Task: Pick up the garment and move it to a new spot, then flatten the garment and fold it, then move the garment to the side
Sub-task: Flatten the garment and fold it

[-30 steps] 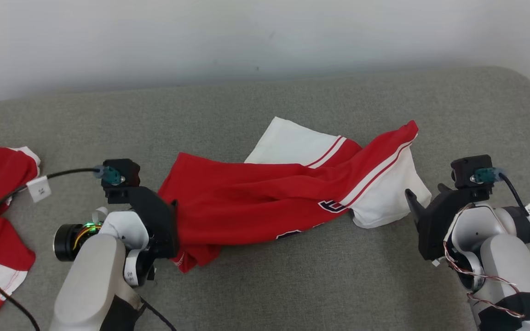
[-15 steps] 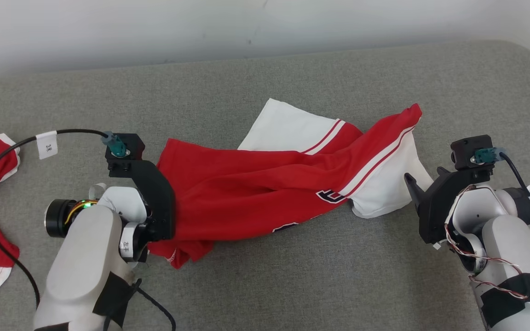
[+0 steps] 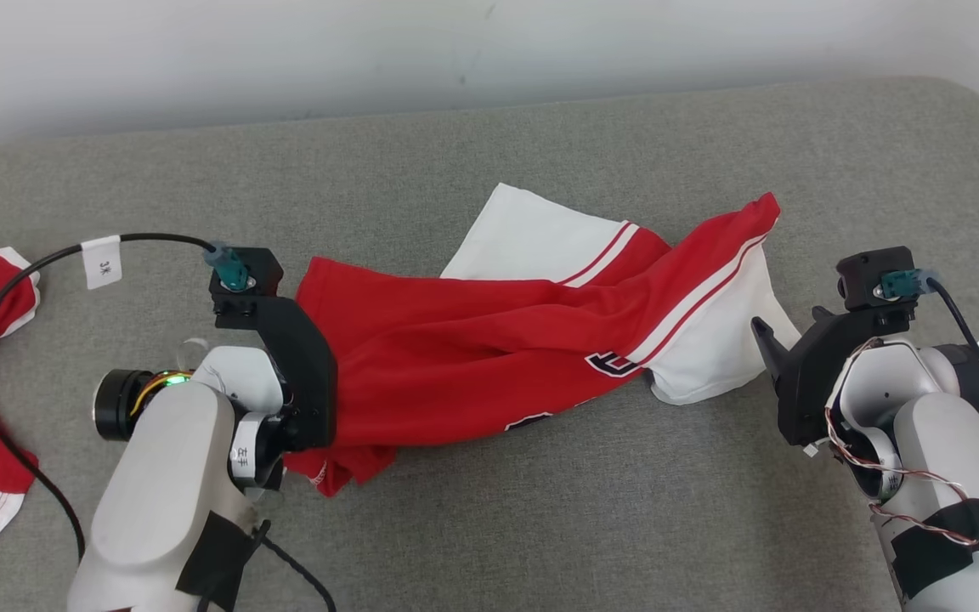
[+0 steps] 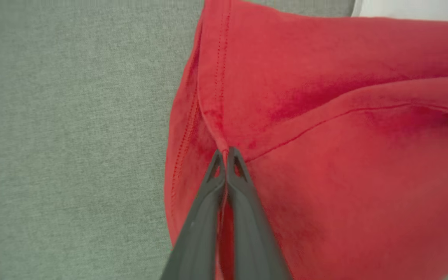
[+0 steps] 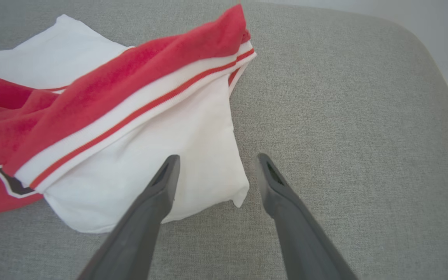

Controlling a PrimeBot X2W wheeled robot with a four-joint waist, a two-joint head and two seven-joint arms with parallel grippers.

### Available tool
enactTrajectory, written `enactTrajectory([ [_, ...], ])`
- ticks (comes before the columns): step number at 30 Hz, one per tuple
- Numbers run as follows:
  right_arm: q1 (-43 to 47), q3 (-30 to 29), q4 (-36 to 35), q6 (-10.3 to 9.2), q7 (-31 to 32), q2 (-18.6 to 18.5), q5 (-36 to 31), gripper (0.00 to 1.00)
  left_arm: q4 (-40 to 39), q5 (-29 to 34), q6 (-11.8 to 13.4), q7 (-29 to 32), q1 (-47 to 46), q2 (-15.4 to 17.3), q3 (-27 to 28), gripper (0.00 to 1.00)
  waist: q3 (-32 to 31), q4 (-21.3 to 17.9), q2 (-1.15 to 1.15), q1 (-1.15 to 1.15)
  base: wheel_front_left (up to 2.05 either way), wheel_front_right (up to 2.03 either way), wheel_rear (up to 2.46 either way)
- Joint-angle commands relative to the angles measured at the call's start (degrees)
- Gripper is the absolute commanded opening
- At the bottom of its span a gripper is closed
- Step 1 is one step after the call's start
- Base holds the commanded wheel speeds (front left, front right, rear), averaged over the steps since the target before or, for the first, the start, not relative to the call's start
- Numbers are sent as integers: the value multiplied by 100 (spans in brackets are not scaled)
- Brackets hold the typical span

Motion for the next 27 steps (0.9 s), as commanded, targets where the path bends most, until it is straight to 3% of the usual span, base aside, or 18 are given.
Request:
enactTrajectory([
  [1, -31, -8, 27, -11, 16, -18, 23, 100, -51, -13, 7, -57, 63, 3, 4, 0, 4, 7, -1, 0, 0, 0, 0],
  [10, -270, -192, 509, -11, 306, -88, 53, 100, -248, -145, -34, -163, -42, 129, 86, 0, 193, 51, -1, 0, 0, 0, 0],
  [20, -453, -270, 1090, -11, 186, 78, 103, 100, -408, -213, -68, -290, -152, 141, 57, 0, 385, 117, -1, 0, 0, 0, 0],
  [21, -467, -258, 1142, -11, 187, 92, 114, 71, -419, -216, -67, -329, -145, 147, 65, 0, 396, 117, -1, 0, 0, 0, 0],
  [22, -474, -242, 1180, -11, 172, 98, 128, 29, -423, -209, -69, -358, -142, 151, 71, 0, 404, 118, -1, 0, 0, 0, 0],
  [23, -499, -228, 1206, -11, 157, 109, 145, 0, -437, -230, -83, -421, -155, 149, 83, 0, 409, 120, -1, 0, 0, 0, 0],
  [27, -589, -304, 1185, -12, 73, 91, 183, 0, -449, -291, -100, -643, -193, 144, 144, 0, 386, 112, -1, 0, 0, 0, 0],
])
